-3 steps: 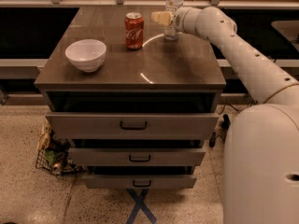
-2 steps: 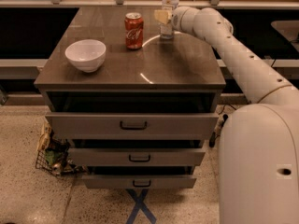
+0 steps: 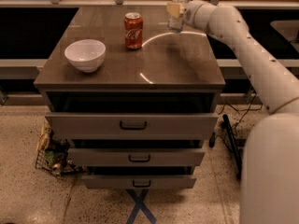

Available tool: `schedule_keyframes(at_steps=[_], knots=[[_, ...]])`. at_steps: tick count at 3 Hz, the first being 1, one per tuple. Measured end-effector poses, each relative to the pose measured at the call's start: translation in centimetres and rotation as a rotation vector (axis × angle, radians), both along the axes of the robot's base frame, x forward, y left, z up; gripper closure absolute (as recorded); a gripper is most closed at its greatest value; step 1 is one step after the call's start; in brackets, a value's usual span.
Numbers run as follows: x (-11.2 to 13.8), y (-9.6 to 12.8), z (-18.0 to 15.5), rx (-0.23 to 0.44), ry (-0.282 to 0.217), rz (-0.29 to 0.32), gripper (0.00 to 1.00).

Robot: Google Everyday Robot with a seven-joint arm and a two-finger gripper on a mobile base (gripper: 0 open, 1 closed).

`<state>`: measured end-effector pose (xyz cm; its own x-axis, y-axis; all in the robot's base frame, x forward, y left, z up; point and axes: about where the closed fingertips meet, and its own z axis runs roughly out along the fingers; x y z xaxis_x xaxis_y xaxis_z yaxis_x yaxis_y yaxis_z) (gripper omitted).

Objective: Pick blue plastic bottle

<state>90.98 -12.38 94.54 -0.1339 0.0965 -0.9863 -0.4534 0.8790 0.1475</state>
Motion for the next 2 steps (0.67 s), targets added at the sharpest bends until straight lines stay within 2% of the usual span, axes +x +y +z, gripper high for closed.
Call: schedule_keyframes(at_steps=[1,2], knots=[[-4.37,-3.03,3.44,0.053,-0.045,0.014,1.00],[-4.23,-2.77,3.36,0.052,-0.044,0.016,1.00]])
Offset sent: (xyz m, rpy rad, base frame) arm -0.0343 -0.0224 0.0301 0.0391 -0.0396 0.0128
